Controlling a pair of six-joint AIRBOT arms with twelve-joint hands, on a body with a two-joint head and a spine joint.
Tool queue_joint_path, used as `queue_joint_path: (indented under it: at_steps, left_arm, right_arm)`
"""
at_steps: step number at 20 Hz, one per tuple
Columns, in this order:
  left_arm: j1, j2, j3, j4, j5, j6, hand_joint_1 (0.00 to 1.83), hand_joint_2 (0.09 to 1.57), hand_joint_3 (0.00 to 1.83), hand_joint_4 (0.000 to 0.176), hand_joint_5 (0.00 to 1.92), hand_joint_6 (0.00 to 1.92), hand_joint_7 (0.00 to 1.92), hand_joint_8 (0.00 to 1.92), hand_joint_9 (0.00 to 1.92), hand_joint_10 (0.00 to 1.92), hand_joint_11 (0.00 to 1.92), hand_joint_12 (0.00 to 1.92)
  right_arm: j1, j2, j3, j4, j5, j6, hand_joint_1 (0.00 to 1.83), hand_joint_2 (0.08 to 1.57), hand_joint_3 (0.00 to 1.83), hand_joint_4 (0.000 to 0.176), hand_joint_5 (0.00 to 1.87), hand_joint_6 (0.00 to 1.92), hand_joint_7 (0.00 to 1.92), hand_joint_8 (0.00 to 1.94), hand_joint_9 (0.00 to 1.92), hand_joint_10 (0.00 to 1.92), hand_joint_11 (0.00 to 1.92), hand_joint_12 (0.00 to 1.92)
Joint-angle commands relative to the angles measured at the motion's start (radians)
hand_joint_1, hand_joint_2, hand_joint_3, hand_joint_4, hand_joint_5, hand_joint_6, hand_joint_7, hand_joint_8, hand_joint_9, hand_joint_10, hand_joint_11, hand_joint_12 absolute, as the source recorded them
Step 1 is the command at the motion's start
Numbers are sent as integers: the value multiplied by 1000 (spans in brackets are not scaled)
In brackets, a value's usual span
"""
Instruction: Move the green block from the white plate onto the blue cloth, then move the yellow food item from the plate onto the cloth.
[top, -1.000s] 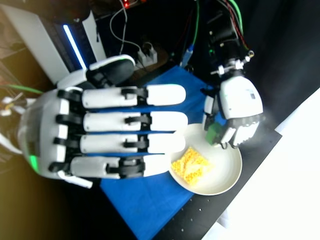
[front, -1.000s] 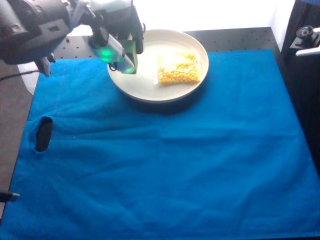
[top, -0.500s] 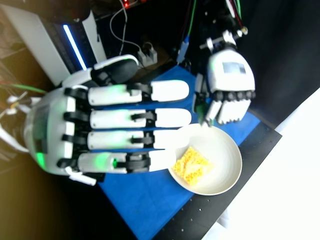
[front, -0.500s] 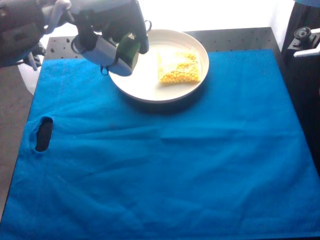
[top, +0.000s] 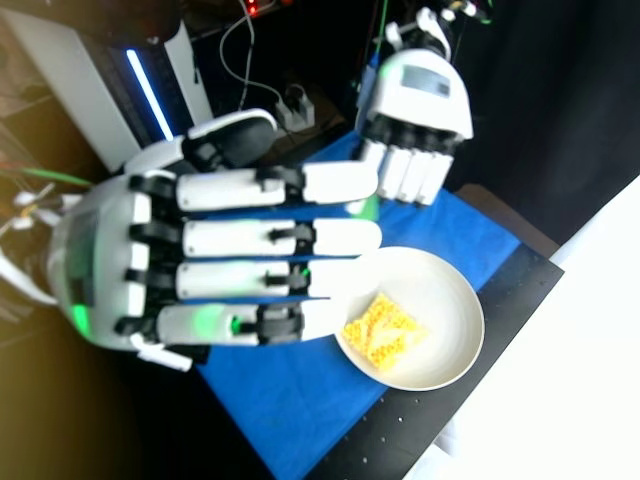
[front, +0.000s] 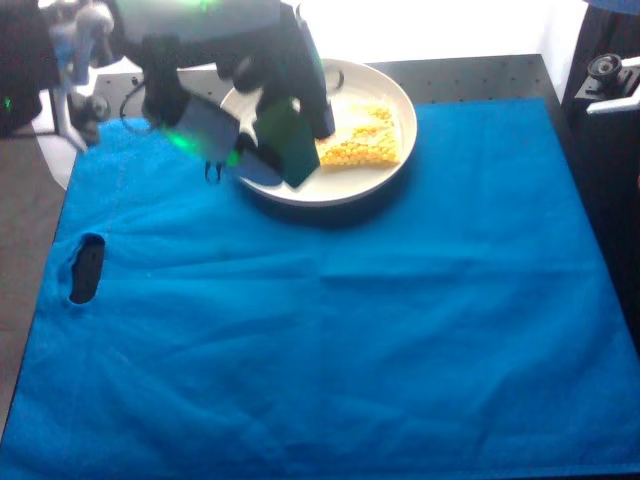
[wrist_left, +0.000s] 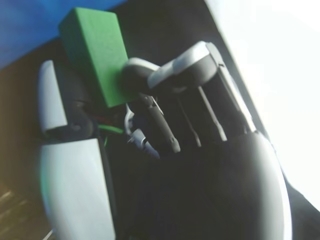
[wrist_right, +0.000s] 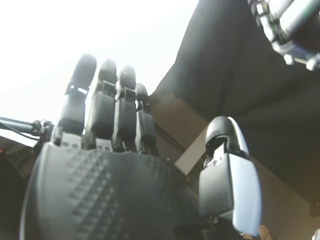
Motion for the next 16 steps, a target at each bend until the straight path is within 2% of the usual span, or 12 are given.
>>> queue_joint_path:
  at_steps: [1, 4, 6, 7, 8, 9, 10, 11, 12, 13, 15, 16]
  left_arm:
    - [-5, 17, -7, -52, -79, -6, 1148, 1058, 6, 0, 1117, 733, 1007, 945, 820, 1921, 848, 1921]
    - [22, 45, -35, -64, -106, -7, 1112, 1065, 1, 3, 1097, 787, 860, 1398, 803, 1921, 841, 1921]
    - [44, 56, -49, -65, -112, -7, 1086, 1076, 1, 56, 1064, 849, 784, 1588, 791, 1921, 803, 1921]
    - [57, 62, -57, -57, -111, -9, 1078, 1093, 2, 46, 1026, 903, 736, 1638, 748, 1921, 739, 1921]
    - [66, 65, -61, -35, -109, -28, 1094, 1091, 0, 10, 1036, 885, 734, 1688, 733, 1921, 698, 1921]
    - [72, 65, -61, -6, -109, -65, 1062, 1106, 2, 64, 998, 958, 697, 1853, 718, 1921, 682, 1921]
    - [78, 65, -62, 16, -108, -89, 1063, 1115, 3, 46, 982, 989, 691, 1907, 703, 1921, 691, 1921]
    - [87, 65, -63, 37, -104, -110, 1096, 1094, 0, 3, 1034, 907, 658, 1918, 655, 1921, 650, 1921]
    - [98, 65, -63, 45, -101, -117, 1099, 1088, 0, 4, 1046, 890, 673, 1920, 658, 1921, 665, 1921]
    - [109, 65, -64, 45, -96, -118, 1082, 1108, 2, 18, 999, 957, 707, 1745, 588, 1921, 531, 1921]
    - [132, 64, -64, 46, -80, -119, 1064, 1099, 0, 81, 1010, 936, 746, 1538, 516, 1908, 358, 1921]
    - [145, 62, -64, 52, -70, -119, 1031, 1104, 0, 157, 988, 967, 719, 1372, 434, 1719, 150, 1921]
  right_arm:
    - [11, -2, 0, 10, 109, 5, 294, 1105, 6, 14, 306, 7, 477, 7, 432, 5, 22, 1227]
    - [9, -3, 0, 10, 109, 5, 305, 1116, 7, 12, 317, 9, 449, 1, 406, 2, 0, 1216]
    - [7, -4, 0, 10, 109, 5, 294, 1118, 2, 12, 340, 7, 468, 3, 420, 5, 14, 1194]
    - [6, -5, 0, 10, 109, 5, 314, 1127, 3, 29, 369, 14, 492, 9, 426, 6, 11, 1184]
    - [6, -5, 1, 10, 109, 5, 328, 1133, 5, 40, 376, 14, 495, 8, 426, 5, 7, 1178]
    - [5, -5, 1, 10, 109, 5, 335, 1128, 1, 38, 370, 10, 493, 6, 423, 3, 8, 1174]
    - [5, -6, 1, 10, 109, 5, 350, 1124, 0, 48, 368, 8, 492, 4, 419, 1, 5, 1169]
    - [5, -7, 1, 10, 109, 5, 347, 1137, 4, 46, 355, 1, 488, 2, 419, 1, 11, 1166]
    - [5, -8, 1, 10, 109, 5, 338, 1145, 2, 46, 344, 1, 489, 1, 416, 0, 24, 1138]
    - [5, -8, 1, 10, 109, 5, 349, 1134, 0, 48, 346, 2, 495, 3, 423, 3, 28, 1140]
    - [5, -10, 1, 10, 109, 5, 360, 1136, 0, 49, 365, 8, 508, 3, 438, 5, 32, 1175]
    - [4, -11, 1, 10, 109, 5, 355, 1136, 0, 49, 370, 9, 503, 1, 434, 3, 25, 1172]
